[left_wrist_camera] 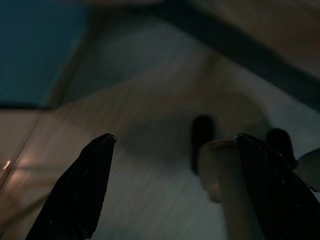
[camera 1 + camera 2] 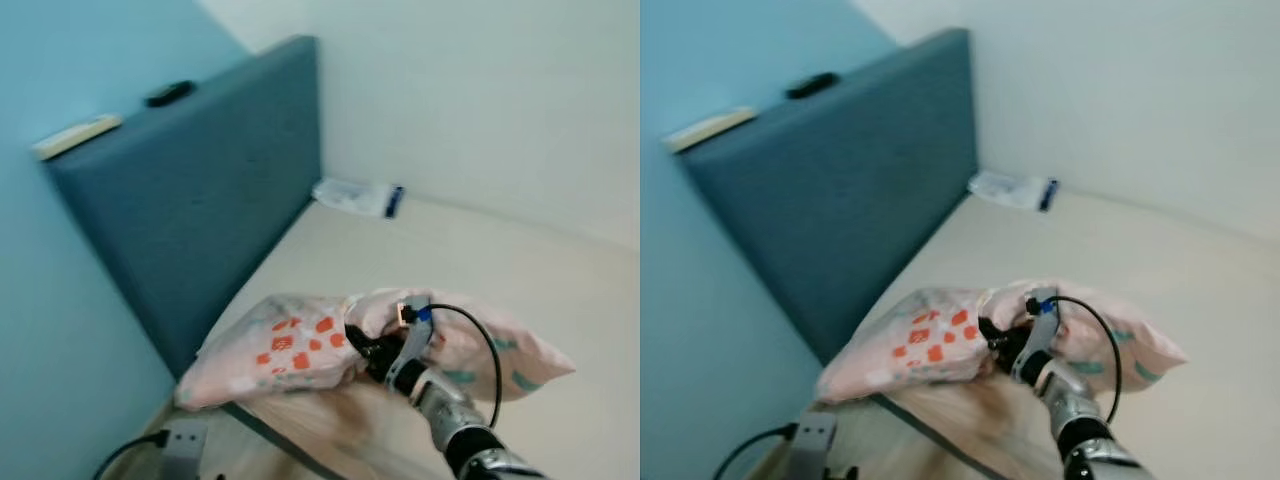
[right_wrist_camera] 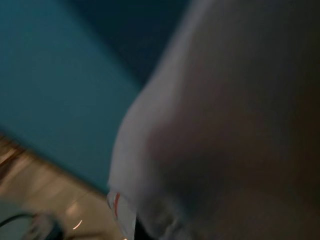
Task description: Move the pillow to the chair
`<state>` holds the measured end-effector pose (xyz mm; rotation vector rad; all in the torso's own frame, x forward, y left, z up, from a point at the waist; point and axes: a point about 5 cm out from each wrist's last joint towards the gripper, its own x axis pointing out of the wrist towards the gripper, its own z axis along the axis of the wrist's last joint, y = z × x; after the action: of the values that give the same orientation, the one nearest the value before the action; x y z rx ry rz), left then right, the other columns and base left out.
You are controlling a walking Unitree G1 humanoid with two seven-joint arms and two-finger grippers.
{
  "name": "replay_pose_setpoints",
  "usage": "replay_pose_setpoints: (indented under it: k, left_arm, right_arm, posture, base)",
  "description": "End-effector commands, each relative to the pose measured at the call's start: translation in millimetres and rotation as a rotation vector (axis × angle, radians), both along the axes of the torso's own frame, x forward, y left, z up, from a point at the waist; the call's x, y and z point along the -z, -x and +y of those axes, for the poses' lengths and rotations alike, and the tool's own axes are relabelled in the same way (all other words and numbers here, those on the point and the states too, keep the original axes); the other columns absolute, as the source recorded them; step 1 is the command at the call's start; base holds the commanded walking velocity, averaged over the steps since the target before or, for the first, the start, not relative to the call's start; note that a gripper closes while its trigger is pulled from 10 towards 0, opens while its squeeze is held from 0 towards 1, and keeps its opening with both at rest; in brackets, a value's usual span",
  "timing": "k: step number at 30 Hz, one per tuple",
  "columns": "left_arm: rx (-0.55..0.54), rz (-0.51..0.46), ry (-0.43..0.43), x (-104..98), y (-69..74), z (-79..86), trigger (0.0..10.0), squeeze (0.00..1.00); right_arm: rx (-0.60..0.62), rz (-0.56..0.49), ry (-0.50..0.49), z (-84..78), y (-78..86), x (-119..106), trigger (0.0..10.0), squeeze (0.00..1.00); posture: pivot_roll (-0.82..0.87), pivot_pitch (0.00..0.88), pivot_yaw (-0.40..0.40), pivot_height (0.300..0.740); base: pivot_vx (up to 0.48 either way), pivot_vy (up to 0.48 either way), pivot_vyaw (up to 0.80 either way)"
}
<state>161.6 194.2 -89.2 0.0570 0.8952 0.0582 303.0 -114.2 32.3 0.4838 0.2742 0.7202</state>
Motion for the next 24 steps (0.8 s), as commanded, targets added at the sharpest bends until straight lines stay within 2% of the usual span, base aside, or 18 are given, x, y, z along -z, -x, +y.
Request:
replay_pose_setpoints:
  k: [1,10,24]
  left_arm:
    - [0.008,0.016,-0.001,1.6,2.6,-1.5,10.0,0.00]
    - [0.017,0.027,-0.004,2.8,5.0,-2.1,10.0,0.00]
    - [0.015,0.031,-0.012,2.9,5.6,-0.6,10.0,0.00]
  right_arm:
    - [-0.045,-0.038,-0.023,2.4,-2.2,-6.9,10.0,0.00]
    - [-0.176,-0.056,-0.074,13.7,5.7,-7.7,10.0,0.00]
    - [-0.171,-0.056,-0.070,14.3,5.3,-8.7,10.0,0.00]
  posture:
    - [-0.10,0.042,-0.003,0.740]
    - [-0.10,0.047,0.000,0.740]
    - [-0.10,0.052,-0.001,0.740]
  base:
    - [0.000,0.000,0.79]
    - [0.000,0.000,0.79]
    - [0.000,0.000,0.79]
